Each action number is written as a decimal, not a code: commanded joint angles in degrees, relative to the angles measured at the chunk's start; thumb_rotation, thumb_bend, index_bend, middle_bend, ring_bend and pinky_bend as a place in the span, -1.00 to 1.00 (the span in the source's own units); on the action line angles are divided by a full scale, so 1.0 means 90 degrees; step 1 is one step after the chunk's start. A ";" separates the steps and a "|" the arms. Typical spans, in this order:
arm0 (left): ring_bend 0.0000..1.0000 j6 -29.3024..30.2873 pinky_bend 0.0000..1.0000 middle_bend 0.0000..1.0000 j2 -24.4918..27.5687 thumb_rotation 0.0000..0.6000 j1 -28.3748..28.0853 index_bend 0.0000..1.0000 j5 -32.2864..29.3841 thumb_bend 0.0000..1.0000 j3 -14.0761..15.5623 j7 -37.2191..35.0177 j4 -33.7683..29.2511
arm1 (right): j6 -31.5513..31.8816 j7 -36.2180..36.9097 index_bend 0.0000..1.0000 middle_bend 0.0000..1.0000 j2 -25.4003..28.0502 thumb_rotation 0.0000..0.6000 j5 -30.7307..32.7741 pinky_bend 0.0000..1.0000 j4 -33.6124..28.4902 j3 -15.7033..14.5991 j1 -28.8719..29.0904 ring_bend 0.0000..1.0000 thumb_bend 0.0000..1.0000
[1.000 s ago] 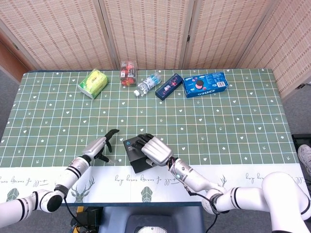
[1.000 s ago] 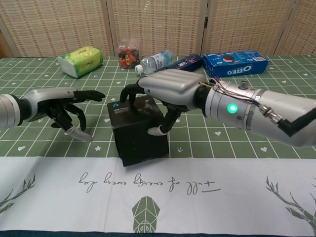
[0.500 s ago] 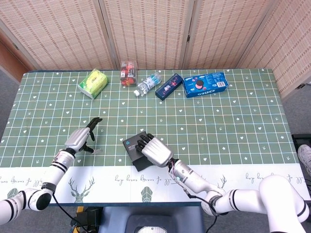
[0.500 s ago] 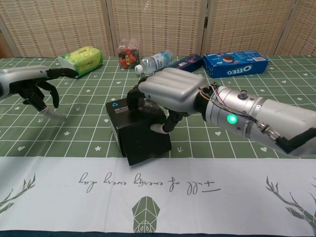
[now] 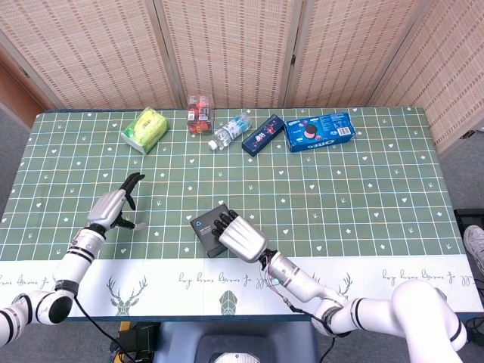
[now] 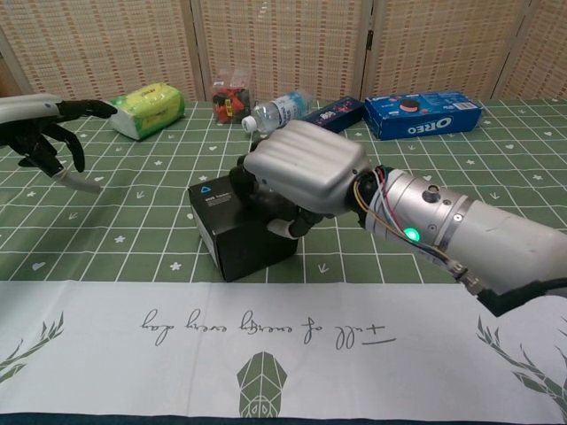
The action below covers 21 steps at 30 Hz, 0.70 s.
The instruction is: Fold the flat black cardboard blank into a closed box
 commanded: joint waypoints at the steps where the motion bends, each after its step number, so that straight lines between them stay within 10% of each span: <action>1: -0.06 0.0014 0.75 -1.00 0.0020 1.00 0.0010 -1.00 0.0012 -0.78 -0.0012 -0.0012 -0.0020 | 0.0057 0.0072 -0.08 -0.18 -0.0056 1.00 -0.0092 -0.24 0.0081 0.0006 -0.0036 -0.33 -0.30; 12: -0.07 0.0212 0.74 -1.00 0.0148 1.00 0.0104 -1.00 0.0089 -0.78 -0.0077 -0.0049 -0.0227 | 0.0210 0.0187 -0.19 -0.39 0.0179 1.00 -0.0207 -0.23 -0.0316 0.0129 -0.0235 -0.43 -0.32; 21: -0.43 0.1299 0.59 -1.00 0.0559 1.00 0.0612 -1.00 0.0516 -0.78 0.0037 0.0390 -0.0713 | 0.0719 -0.0059 -0.60 -0.63 0.1851 1.00 0.0295 -0.23 -0.2303 0.0151 -0.1076 -0.61 -0.32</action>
